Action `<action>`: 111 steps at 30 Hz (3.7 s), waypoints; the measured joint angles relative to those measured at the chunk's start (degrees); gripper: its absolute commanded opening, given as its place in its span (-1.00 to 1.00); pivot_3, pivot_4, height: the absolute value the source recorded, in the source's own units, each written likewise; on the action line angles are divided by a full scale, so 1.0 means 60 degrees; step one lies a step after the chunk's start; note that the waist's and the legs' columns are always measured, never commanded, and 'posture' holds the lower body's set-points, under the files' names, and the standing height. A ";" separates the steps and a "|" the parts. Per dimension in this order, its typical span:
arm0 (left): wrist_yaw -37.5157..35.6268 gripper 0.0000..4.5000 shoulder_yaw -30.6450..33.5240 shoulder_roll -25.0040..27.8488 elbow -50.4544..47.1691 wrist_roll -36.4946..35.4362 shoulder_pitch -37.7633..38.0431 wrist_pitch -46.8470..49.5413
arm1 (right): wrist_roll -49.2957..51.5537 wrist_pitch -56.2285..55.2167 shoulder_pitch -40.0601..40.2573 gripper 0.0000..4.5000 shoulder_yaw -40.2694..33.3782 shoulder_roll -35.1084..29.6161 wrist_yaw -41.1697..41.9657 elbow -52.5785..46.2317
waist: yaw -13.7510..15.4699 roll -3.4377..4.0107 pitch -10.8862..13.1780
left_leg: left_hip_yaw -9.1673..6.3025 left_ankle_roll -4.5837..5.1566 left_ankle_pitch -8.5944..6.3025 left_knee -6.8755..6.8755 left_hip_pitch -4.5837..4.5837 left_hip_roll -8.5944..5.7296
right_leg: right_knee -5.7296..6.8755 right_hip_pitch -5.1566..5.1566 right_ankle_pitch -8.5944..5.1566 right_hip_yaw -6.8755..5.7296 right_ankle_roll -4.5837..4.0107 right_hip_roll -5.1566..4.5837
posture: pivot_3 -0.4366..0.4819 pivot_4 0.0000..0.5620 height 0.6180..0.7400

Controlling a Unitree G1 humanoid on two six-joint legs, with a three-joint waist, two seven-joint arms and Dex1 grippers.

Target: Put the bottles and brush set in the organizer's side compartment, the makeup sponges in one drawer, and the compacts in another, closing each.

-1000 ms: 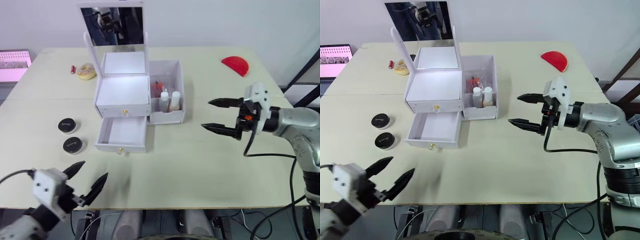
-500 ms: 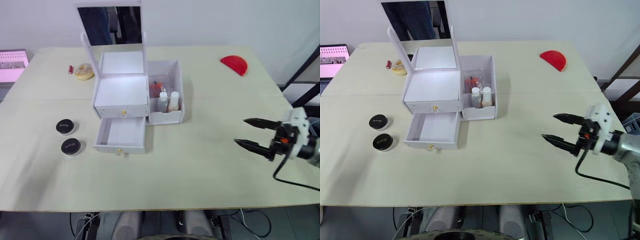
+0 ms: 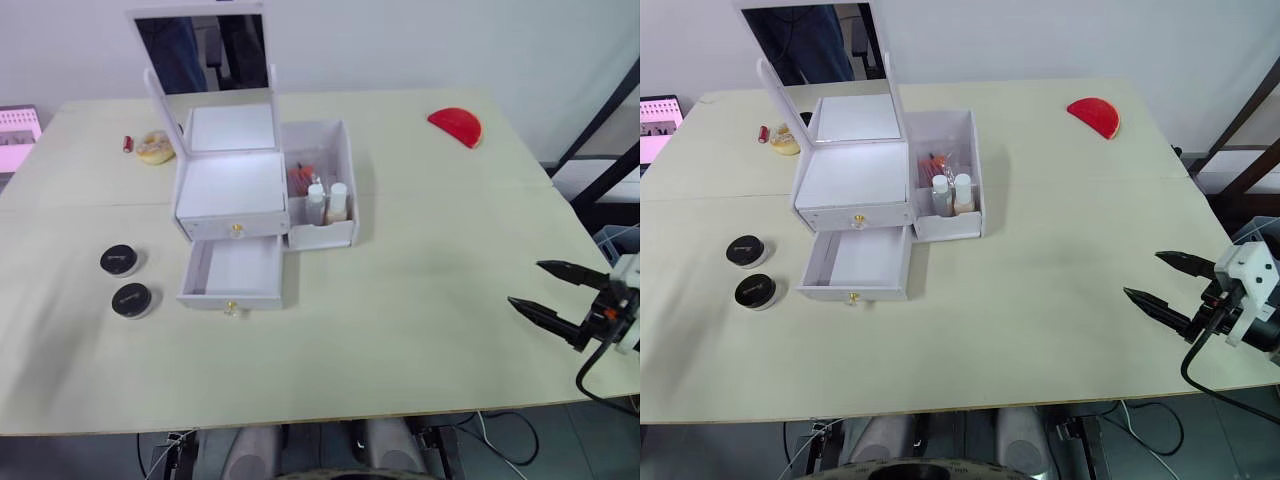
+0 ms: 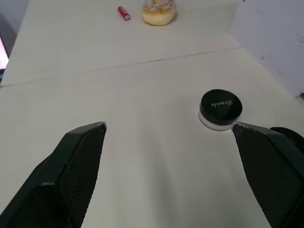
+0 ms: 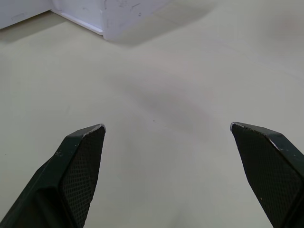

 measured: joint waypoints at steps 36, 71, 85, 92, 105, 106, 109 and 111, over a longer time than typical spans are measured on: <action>0.5020 0.98 -0.2204 -0.5220 -0.9076 0.0501 0.1762 0.2274 | 0.2546 0.5180 -0.6774 1.00 0.6370 0.0158 -0.2666 -0.4243 | 0.0252 -0.0035 -0.0005 | 0.0005 0.0002 0.0002 0.0074 0.0001 0.0010 | 0.0018 0.0012 0.0028 0.0021 -0.0036 0.0034 | -0.05 -0.47 0.99; 0.5935 0.62 -0.4037 -0.5987 -0.6829 0.1723 0.0268 0.0532 | 0.1330 0.3659 -0.6908 1.00 0.7058 0.1895 -0.2436 -0.3694 | 0.0238 -0.0039 -0.0008 | 0.0000 0.0003 0.0003 0.0075 0.0002 0.0003 | 0.0030 0.0010 0.0034 0.0021 -0.0022 0.0035 | -0.05 -0.47 0.99; 0.5635 0.19 -0.3818 -0.5834 -0.6357 0.1422 0.0172 0.0215 | 0.1280 0.3774 -0.6765 1.00 0.7059 0.1939 -0.2558 -0.3697 | 0.0214 -0.0039 -0.0008 | -0.0002 0.0003 0.0003 0.0066 0.0004 0.0007 | 0.0031 0.0006 0.0033 0.0021 -0.0022 0.0039 | -0.05 -0.47 0.99; 0.4240 0.19 -0.3326 -0.4726 -0.7697 -0.0158 0.0243 0.1129 | 0.1097 0.3770 -0.6763 1.00 0.7152 0.1981 -0.2646 -0.3696 | 0.0229 -0.0040 -0.0004 | -0.0002 0.0003 0.0003 0.0069 -0.0003 0.0004 | 0.0024 0.0005 0.0032 0.0021 -0.0024 0.0034 | -0.05 -0.47 0.99; 0.2261 0.19 -0.5159 -0.3723 -0.7292 -0.0420 -0.2112 0.1842 | 0.0622 0.3722 -0.6539 1.00 0.7307 0.2256 -0.2985 -0.3653 | 0.0201 -0.0036 -0.0002 | -0.0003 0.0004 0.0003 0.0054 -0.0002 0.0004 | 0.0023 0.0002 0.0032 0.0020 -0.0019 0.0041 | -0.05 -0.47 0.99; 0.2185 0.19 -0.5303 -0.3732 -0.7236 -0.0383 -0.2184 0.1854 | 0.0615 0.3725 -0.6488 1.00 0.7305 0.2269 -0.3046 -0.3668 | 0.0183 -0.0035 -0.0001 | -0.0002 0.0004 0.0003 0.0054 -0.0002 0.0004 | 0.0023 0.0002 0.0032 0.0021 -0.0018 0.0040 | -0.05 -0.47 0.99; 0.2050 0.19 -0.5624 -0.3757 -0.7062 -0.0285 -0.2365 0.1872 | 0.0542 0.3769 -0.6356 1.00 0.7292 0.2266 -0.3221 -0.3756 | 0.0148 -0.0035 -0.0001 | -0.0003 0.0004 0.0003 0.0055 -0.0002 0.0005 | 0.0025 0.0001 0.0032 0.0021 -0.0018 0.0041 | -0.05 -0.47 0.99; 0.1960 0.19 -0.5765 -0.3757 -0.6977 -0.0243 -0.2399 0.1870 | 0.0532 0.3828 -0.6293 1.00 0.7279 0.2266 -0.3337 -0.3824 | 0.0144 -0.0034 -0.0001 | -0.0003 0.0004 0.0003 0.0056 -0.0001 0.0005 | 0.0025 0.0001 0.0032 0.0021 -0.0019 0.0041 | -0.05 -0.47 0.99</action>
